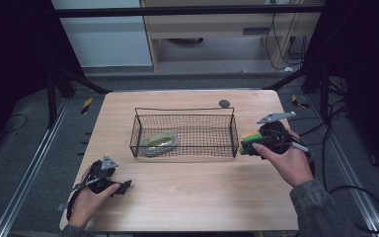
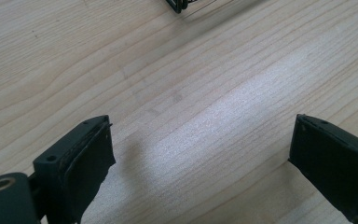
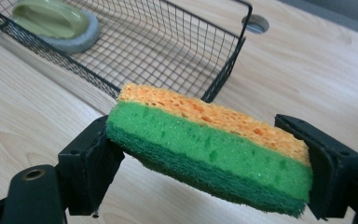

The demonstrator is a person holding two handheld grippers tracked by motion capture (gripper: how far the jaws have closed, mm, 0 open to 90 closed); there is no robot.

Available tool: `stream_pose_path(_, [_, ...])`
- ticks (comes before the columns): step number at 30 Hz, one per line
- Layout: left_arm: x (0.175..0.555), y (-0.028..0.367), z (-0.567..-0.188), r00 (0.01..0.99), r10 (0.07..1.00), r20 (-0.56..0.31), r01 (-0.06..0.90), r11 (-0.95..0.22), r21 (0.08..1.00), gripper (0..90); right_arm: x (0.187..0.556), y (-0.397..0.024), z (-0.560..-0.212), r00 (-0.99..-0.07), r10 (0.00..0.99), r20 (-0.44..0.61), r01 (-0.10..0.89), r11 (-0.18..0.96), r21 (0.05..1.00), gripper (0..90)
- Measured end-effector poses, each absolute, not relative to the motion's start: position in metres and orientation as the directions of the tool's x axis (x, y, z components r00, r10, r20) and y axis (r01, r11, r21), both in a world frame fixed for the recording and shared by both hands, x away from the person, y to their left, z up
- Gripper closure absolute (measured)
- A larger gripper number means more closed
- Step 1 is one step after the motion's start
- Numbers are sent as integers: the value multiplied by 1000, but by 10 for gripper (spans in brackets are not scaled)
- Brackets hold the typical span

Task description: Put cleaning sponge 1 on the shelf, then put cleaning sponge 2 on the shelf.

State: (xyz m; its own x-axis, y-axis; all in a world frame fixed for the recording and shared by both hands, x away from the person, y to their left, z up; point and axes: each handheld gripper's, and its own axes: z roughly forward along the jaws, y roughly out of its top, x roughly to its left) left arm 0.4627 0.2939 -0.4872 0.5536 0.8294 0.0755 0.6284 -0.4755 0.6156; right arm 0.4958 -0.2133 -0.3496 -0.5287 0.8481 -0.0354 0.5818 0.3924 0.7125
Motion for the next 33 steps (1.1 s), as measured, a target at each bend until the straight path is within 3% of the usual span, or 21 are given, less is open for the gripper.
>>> stream_pose_path(14, [468, 295, -491, 545, 836, 58, 636, -458, 622, 47, 523, -190, -322, -541, 840, -46, 552, 395, 734, 177])
stream_pose_path(33, [472, 297, -496, 527, 848, 53, 653, -444, 614, 41, 550, -174, -322, -548, 836, -24, 542, 377, 751, 176])
